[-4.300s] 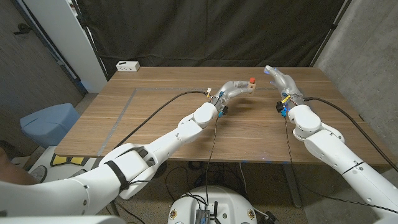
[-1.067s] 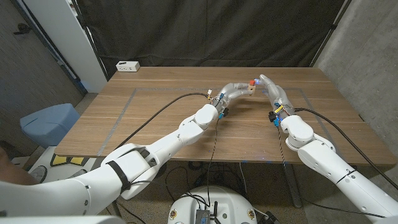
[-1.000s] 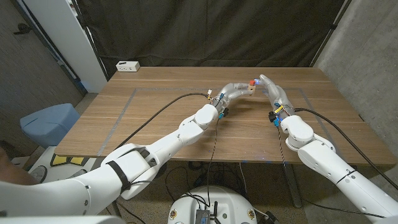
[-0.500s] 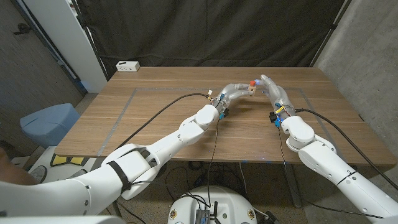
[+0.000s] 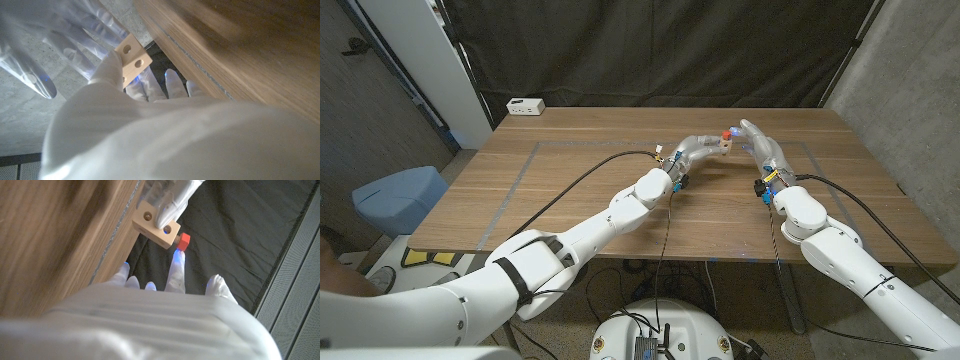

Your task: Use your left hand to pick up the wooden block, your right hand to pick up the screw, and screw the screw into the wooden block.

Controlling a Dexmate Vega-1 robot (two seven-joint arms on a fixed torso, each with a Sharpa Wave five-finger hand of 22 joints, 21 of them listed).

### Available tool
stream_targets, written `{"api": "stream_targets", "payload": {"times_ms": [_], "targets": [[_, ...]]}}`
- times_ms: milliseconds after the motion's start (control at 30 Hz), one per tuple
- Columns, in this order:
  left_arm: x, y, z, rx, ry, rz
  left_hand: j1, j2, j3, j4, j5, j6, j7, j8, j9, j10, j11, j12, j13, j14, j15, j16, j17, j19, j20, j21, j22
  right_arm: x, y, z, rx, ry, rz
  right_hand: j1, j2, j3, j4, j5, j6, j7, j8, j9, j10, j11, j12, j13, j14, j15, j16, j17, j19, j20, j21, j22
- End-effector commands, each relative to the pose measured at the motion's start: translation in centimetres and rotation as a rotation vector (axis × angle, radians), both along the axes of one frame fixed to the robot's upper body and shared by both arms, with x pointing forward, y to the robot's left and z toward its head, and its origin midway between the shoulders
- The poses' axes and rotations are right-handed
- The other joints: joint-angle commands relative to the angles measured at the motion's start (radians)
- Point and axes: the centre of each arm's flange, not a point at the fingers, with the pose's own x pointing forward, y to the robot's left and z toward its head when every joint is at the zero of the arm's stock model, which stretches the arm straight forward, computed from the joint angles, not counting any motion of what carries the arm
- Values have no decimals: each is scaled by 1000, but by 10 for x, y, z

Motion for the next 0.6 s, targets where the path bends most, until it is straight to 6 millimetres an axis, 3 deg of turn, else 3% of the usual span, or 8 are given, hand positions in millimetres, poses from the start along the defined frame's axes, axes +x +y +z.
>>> {"api": "stream_targets", "payload": {"times_ms": [33, 600], "targets": [[1, -1, -1, 0, 8, -1, 5, 10, 31, 23, 3, 31, 0, 6, 4, 12, 0, 8, 4, 8, -47, 3, 2, 0, 0, 3, 4, 1, -1, -2, -2, 6, 6, -3, 6, 8, -1, 4, 17, -3, 11, 2, 6, -6, 4, 2, -31, -11, 4, 3, 8, 8, 5, 3], [3, -2, -1, -6, 15, -1, 4, 11, 32, 24, 3, 31, 2, 5, 4, 11, 0, 8, 4, 10, -47, 3, 2, 0, 0, 3, 4, 1, -2, -3, -2, 15, -8, -5, 9, 14, -4, 3, 60, 3, 16, 3, 31, -26, 5, 2, -19, -18, 5, 3, 21, 7, 4, 4]]}}
